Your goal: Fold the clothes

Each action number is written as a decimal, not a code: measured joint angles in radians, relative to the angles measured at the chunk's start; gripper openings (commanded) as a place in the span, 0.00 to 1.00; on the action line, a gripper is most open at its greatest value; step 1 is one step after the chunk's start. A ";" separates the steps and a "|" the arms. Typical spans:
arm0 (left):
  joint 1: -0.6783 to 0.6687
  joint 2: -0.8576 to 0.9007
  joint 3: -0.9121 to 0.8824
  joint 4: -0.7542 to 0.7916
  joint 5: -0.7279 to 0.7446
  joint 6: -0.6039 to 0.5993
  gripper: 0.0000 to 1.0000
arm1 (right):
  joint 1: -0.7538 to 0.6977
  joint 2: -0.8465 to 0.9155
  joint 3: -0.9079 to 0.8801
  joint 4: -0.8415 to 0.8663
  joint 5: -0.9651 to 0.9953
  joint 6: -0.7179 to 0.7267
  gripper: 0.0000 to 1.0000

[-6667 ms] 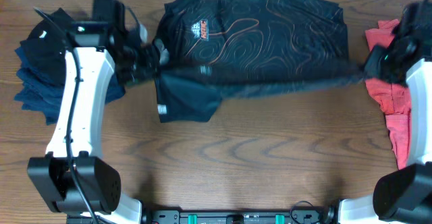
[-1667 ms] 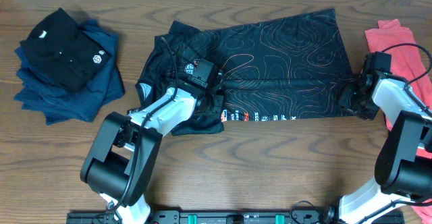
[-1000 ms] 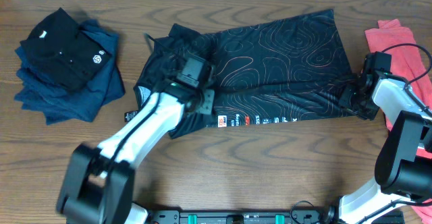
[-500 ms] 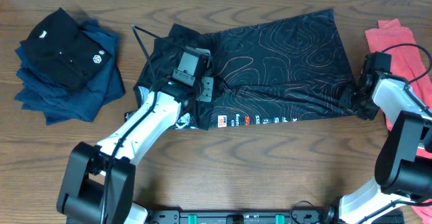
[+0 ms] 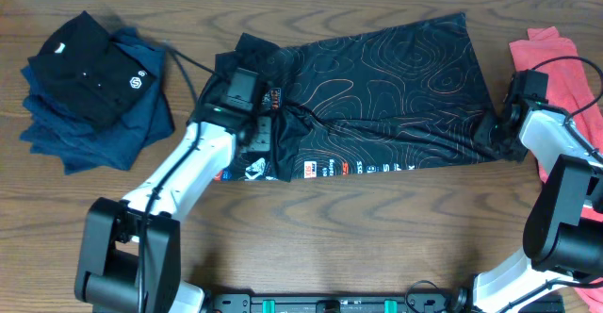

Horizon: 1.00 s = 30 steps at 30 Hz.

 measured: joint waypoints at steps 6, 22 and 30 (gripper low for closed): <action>0.060 0.010 0.000 0.006 -0.014 -0.004 0.49 | 0.000 0.000 0.000 0.037 0.001 -0.005 0.36; 0.060 0.173 -0.005 -0.007 -0.014 -0.016 0.50 | 0.000 0.000 -0.045 0.097 0.019 -0.055 0.49; 0.060 0.173 -0.001 -0.079 -0.014 -0.052 0.51 | 0.000 -0.030 -0.112 0.176 0.024 -0.055 0.41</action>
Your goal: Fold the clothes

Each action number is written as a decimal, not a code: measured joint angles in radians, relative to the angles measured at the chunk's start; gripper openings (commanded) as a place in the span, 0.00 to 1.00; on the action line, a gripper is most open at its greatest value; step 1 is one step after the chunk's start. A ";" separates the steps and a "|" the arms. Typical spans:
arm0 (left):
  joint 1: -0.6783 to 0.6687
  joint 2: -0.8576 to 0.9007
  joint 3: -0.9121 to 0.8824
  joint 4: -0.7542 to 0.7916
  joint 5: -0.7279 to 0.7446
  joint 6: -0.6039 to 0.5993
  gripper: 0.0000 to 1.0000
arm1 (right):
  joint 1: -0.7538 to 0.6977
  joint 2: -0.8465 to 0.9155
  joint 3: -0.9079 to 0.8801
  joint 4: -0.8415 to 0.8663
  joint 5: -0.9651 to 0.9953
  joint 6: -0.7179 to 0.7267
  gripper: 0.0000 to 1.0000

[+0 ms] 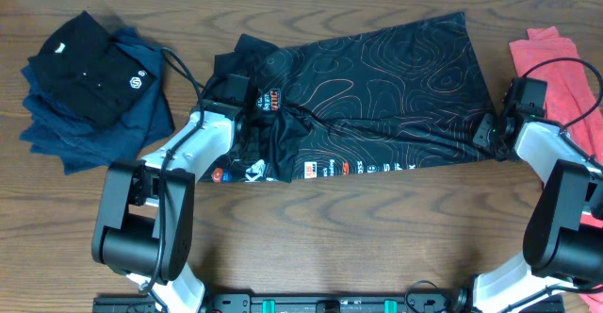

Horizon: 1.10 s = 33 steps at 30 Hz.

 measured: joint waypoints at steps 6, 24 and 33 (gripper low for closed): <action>0.000 0.000 0.006 -0.135 0.022 -0.020 0.52 | -0.001 -0.027 -0.002 -0.159 0.052 0.042 0.27; 0.000 0.014 -0.009 -0.383 0.069 -0.023 0.52 | -0.073 -0.053 -0.017 -0.383 0.147 0.104 0.25; 0.000 -0.149 -0.016 -0.400 0.069 -0.023 0.52 | -0.077 -0.138 -0.064 -0.403 0.106 0.105 0.38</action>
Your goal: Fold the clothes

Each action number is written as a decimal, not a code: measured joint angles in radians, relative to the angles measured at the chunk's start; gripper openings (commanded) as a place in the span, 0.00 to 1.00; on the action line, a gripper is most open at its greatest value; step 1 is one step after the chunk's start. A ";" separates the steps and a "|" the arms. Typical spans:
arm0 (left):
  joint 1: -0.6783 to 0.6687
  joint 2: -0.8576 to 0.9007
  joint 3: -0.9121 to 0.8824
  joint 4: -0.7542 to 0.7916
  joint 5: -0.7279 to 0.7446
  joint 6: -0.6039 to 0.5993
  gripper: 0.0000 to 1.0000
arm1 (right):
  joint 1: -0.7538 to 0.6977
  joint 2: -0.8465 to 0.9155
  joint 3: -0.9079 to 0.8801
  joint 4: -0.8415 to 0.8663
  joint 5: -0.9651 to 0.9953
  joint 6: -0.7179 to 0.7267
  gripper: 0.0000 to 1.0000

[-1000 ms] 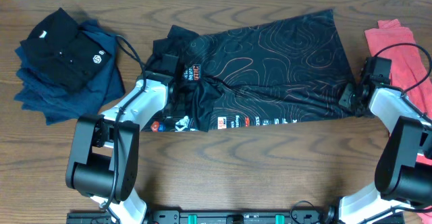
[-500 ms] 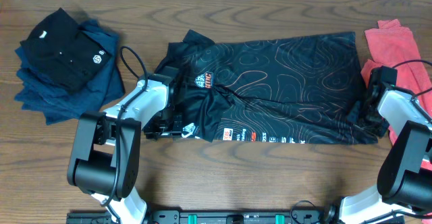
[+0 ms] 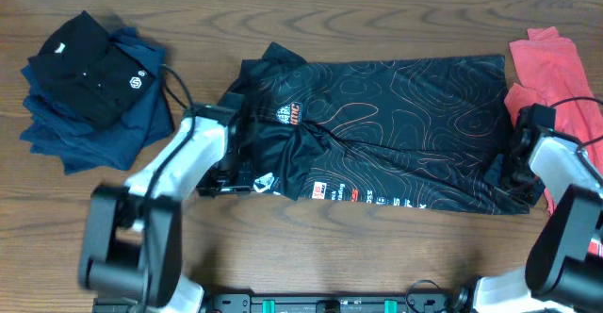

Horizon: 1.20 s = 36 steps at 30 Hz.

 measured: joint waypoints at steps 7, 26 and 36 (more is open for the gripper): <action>0.000 -0.198 0.000 0.134 0.003 -0.003 0.62 | 0.000 -0.161 0.000 0.035 -0.063 0.003 0.65; 0.000 0.108 0.000 0.290 0.003 -0.026 0.57 | 0.000 -0.218 0.000 0.038 -0.098 0.002 0.65; 0.006 0.121 -0.024 0.320 0.011 -0.026 0.57 | 0.000 -0.218 0.000 0.038 -0.098 0.002 0.66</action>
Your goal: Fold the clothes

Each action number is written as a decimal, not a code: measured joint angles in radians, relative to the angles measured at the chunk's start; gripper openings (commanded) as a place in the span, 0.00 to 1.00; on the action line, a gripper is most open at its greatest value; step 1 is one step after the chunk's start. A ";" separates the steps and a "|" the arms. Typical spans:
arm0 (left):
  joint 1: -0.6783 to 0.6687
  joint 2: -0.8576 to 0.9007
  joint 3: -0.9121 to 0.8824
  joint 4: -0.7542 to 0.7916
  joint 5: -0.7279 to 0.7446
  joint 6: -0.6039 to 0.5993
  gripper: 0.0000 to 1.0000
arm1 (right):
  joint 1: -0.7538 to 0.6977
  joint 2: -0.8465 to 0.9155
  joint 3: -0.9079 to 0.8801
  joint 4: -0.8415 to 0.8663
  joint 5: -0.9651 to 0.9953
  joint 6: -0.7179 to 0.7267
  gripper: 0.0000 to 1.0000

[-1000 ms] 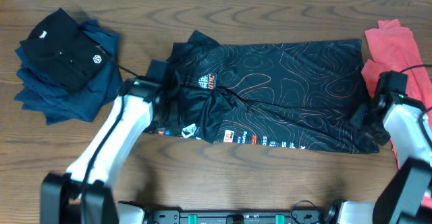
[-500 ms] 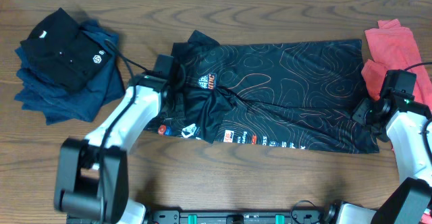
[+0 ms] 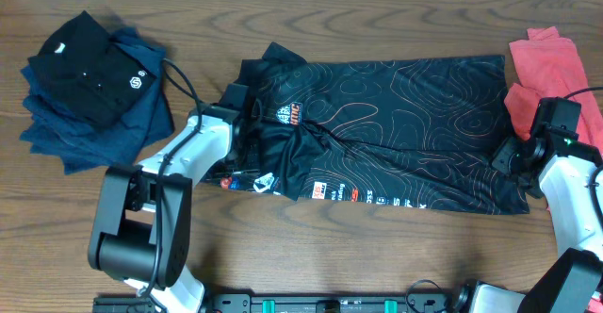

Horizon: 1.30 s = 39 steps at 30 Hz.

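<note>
A black shirt (image 3: 396,124) with orange contour lines lies spread across the middle of the table, its printed hem toward the front edge. My left gripper (image 3: 237,141) rests on the shirt's bunched left end, by the sleeve. At the shirt's right edge sits my right gripper (image 3: 506,156), low on the cloth. The fingers of both are hidden by the wrists and dark fabric, so their state does not show.
A stack of folded dark clothes (image 3: 94,82), a black polo on top of navy pieces, sits at the back left. A red garment (image 3: 556,63) lies at the right edge, just behind my right arm. Bare wooden table (image 3: 358,256) runs along the front.
The shirt lies where it was. My left arm has changed its pose and its wrist now sits further back at the shirt's left end. My right gripper has shifted slightly back and left.
At first the shirt lay tilted, its right end toward the back, with both grippers at its left and right ends. It stayed so a second later. Then it lay straighter, shifted right and nearer the front, and it remains there now.
</note>
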 measured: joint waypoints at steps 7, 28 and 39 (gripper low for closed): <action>0.029 -0.038 -0.058 0.011 0.031 -0.013 0.57 | 0.000 0.000 0.000 0.000 0.000 0.000 0.66; 0.042 -0.101 -0.082 -0.174 0.020 -0.090 0.66 | 0.000 0.000 0.000 0.011 -0.018 -0.006 0.72; 0.065 -0.280 0.287 0.004 0.010 0.029 0.72 | 0.000 0.000 0.000 0.019 -0.036 -0.008 0.72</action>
